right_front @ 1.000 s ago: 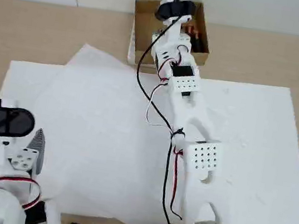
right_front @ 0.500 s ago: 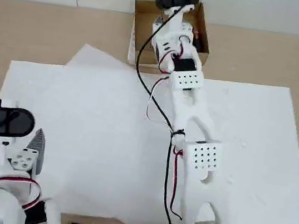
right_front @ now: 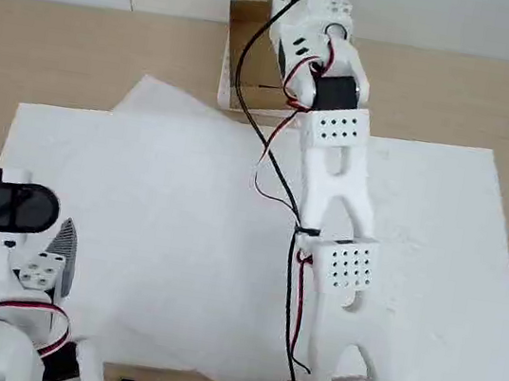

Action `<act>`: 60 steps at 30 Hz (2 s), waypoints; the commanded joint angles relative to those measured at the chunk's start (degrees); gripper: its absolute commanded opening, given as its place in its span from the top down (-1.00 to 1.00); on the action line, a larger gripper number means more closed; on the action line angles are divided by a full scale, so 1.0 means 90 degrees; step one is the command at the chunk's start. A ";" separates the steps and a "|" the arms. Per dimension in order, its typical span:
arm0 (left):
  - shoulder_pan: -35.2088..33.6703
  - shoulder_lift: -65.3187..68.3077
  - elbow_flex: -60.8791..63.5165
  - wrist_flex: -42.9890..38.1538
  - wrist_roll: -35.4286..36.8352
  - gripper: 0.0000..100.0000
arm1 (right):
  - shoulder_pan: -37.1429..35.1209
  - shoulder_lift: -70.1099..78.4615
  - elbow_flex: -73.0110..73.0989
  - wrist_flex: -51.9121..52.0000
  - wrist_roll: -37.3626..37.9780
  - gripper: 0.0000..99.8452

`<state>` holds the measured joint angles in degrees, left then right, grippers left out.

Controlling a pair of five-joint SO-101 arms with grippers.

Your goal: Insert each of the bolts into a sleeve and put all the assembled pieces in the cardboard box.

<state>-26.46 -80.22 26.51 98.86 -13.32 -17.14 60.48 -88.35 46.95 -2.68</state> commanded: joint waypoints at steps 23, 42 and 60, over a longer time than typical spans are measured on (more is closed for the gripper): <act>0.0010 -0.0020 0.0034 -0.0098 0.0010 0.53 | 0.0298 -0.4361 -0.0889 0.5729 0.0049 0.67; 0.0010 -0.0020 0.0571 -0.0488 -0.0020 0.53 | 0.0142 -1.0291 0.8127 0.5592 0.0391 0.67; 0.0020 -0.0029 0.1978 -0.1504 0.2647 0.53 | 0.0161 -1.7470 1.7944 0.0454 0.0391 0.67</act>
<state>-26.37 -80.04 44.44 86.55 2.77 -16.00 -86.77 62.59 58.99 0.48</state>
